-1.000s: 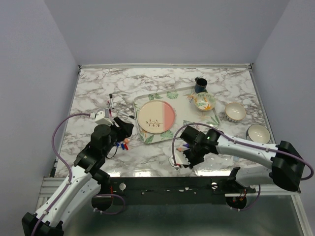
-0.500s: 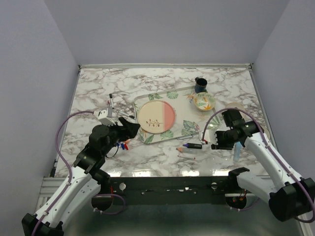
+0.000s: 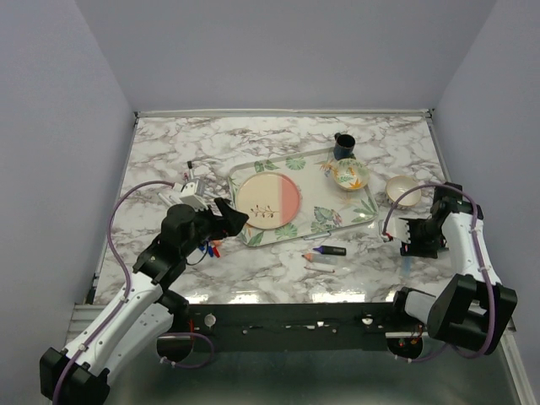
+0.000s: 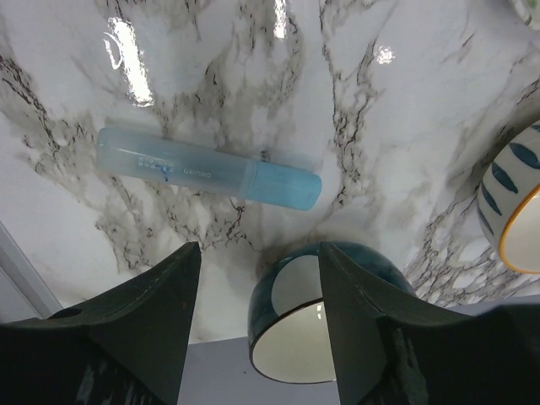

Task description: Open the pen caps

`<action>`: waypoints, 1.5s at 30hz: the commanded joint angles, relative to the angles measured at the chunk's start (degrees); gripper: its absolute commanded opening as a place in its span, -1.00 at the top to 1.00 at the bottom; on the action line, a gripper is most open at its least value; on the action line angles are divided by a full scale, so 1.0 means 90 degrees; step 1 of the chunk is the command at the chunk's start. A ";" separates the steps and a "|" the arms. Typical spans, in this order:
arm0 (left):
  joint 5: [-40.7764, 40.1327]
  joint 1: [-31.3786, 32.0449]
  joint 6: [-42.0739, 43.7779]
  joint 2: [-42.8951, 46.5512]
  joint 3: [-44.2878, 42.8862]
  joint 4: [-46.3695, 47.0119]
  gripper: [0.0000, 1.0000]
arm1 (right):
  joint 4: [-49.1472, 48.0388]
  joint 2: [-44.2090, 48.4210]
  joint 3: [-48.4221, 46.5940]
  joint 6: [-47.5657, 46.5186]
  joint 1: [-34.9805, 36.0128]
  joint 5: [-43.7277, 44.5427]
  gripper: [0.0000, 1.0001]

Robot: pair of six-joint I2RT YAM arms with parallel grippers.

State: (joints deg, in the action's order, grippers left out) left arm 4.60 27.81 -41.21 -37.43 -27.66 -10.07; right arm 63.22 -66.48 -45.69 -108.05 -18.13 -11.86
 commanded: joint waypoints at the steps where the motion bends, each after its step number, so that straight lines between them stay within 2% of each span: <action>1: 0.0163 -0.0034 0.0223 -0.0167 -0.0237 -0.0083 -0.81 | -0.0307 -0.0064 -0.0039 -0.0642 -0.0065 -0.0332 -0.32; 6: 0.0026 -0.0034 0.0282 -0.0187 -0.0276 -0.0200 -0.84 | -0.0422 -0.0124 -0.0246 -0.0807 -0.0261 -0.0810 -0.32; 10: -0.0606 -0.0034 0.0370 0.0037 -0.0198 -0.0405 -0.93 | -0.0424 -0.0025 -0.0284 -0.0749 -0.0261 -0.1396 -0.30; 13: -0.0969 -0.0034 0.0458 0.0223 -0.0091 -0.0503 -0.96 | -0.0316 -0.0152 -0.0538 -0.0359 -0.0261 -0.1932 -0.30; 16: -0.1039 -0.0034 0.0370 0.0331 -0.0023 -0.0396 -0.97 | -0.0229 -0.0513 -0.0967 0.0830 -0.0261 -0.2255 -0.29; 20: -0.0902 -0.0034 0.0263 0.0467 0.0182 0.0033 -0.97 | -0.0295 -0.0797 -0.1086 0.2090 -0.0261 -0.2257 -0.28; 22: -0.0863 -0.0034 0.0243 0.0526 0.0299 0.0209 -0.97 | -0.0432 -0.0797 -0.0929 0.2298 -0.0261 -0.2208 -0.28; 27: -0.0707 -0.0034 0.0175 0.0536 0.0505 0.0562 -0.97 | -0.0589 -0.0592 -0.0441 0.1362 -0.0271 -0.1662 -0.31; 30: -0.0648 -0.0024 0.0165 0.0555 0.0495 0.0620 -0.97 | -0.0541 -0.0825 -0.0596 0.1262 -0.0261 -0.1378 -0.46; 35: -0.0687 -0.0024 0.0194 0.0614 0.0485 0.0591 -0.97 | 0.0055 -0.1792 -0.1203 0.2821 -0.0251 -0.1057 -0.37; 39: -0.0716 -0.0024 0.0194 0.0614 0.0485 0.0591 -0.97 | -0.0208 -0.1511 -0.0512 0.3391 -0.0251 -0.0558 -0.36; 45: -0.0668 -0.0034 0.0204 0.0575 0.0476 0.0620 -0.97 | -0.0130 -0.1188 -0.0226 0.4319 -0.0261 -0.0606 -0.37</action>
State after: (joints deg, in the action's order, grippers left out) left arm -1.91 27.81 -39.33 -32.51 -23.70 -5.87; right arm 60.51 -79.11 -48.99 -77.80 -20.01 -18.94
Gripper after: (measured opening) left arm 0.985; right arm 0.686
